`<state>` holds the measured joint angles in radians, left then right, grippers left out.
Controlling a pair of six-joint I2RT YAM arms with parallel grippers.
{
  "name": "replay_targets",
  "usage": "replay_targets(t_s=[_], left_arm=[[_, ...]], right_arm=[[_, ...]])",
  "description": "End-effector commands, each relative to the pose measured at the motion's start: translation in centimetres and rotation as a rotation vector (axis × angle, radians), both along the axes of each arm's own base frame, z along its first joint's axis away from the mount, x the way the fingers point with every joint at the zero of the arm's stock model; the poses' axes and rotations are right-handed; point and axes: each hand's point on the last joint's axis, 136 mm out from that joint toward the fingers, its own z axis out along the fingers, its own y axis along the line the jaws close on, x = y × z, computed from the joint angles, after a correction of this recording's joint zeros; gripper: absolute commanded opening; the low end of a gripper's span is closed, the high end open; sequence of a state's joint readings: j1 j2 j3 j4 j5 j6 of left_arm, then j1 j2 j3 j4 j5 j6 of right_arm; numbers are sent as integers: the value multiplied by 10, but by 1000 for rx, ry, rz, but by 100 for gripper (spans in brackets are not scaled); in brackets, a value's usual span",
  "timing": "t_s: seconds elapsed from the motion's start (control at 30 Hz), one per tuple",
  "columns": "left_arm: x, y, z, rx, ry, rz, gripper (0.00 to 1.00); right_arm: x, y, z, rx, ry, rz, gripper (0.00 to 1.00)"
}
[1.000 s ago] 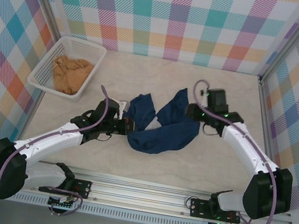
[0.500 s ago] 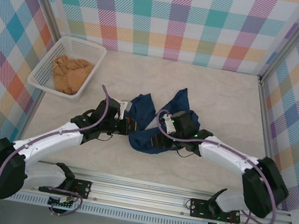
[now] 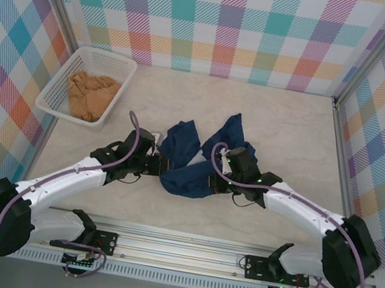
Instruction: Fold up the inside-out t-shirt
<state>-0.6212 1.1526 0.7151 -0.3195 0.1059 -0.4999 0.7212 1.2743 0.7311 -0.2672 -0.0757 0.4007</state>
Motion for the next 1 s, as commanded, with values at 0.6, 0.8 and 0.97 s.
replay_targets(t_s=[0.6, 0.8, 0.97], left_arm=[[-23, -31, -2, 251, -157, -390, 72], [-19, -49, -26, 349, -108, -490, 65], [-20, -65, -33, 332, -76, -567, 51]], right_arm=[[-16, 40, -31, 118, 226, -98, 53], [-6, 37, -41, 100, 217, -168, 20], [-7, 20, -38, 43, 164, -181, 0]])
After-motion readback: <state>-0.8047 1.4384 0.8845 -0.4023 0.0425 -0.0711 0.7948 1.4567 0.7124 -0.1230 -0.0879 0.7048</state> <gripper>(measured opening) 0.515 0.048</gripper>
